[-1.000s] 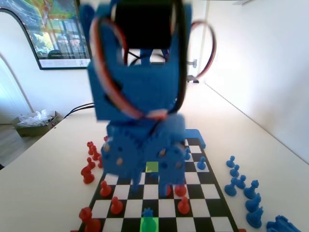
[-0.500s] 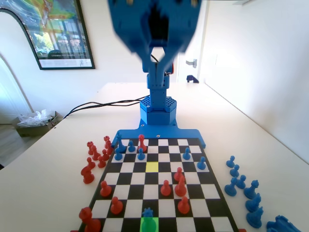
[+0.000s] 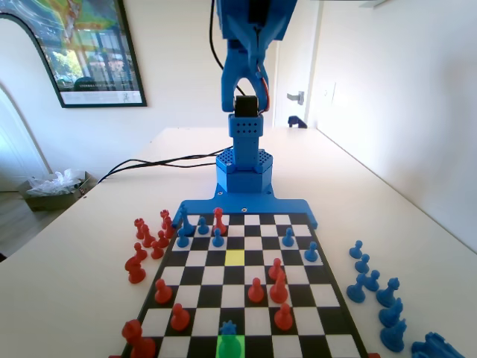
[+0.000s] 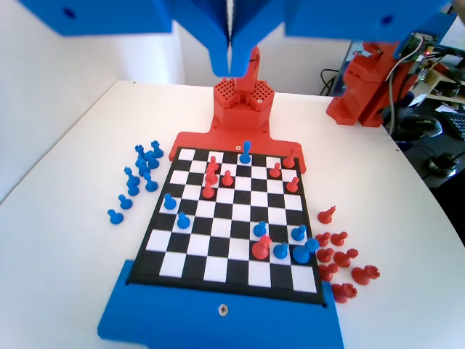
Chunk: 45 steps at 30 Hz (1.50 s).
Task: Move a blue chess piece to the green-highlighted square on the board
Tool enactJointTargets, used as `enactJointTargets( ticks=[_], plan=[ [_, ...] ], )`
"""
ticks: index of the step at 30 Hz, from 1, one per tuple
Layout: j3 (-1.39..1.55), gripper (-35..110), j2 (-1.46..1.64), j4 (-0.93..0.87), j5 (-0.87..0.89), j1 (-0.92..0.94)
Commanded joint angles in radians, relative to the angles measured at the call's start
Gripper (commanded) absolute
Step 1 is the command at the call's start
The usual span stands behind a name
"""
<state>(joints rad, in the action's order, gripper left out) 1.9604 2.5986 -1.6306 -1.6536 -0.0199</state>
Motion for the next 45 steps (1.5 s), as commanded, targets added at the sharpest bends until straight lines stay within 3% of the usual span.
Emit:
enactJointTargets(
  ticks=[1,11,45],
  plan=[
    [0.044,1,0.081,0.011,-0.021,-0.006],
    [0.206,1,0.276,-0.002,-0.038,-0.005],
    [0.221,2,0.454,0.055,-0.037,0.057]
  ],
)
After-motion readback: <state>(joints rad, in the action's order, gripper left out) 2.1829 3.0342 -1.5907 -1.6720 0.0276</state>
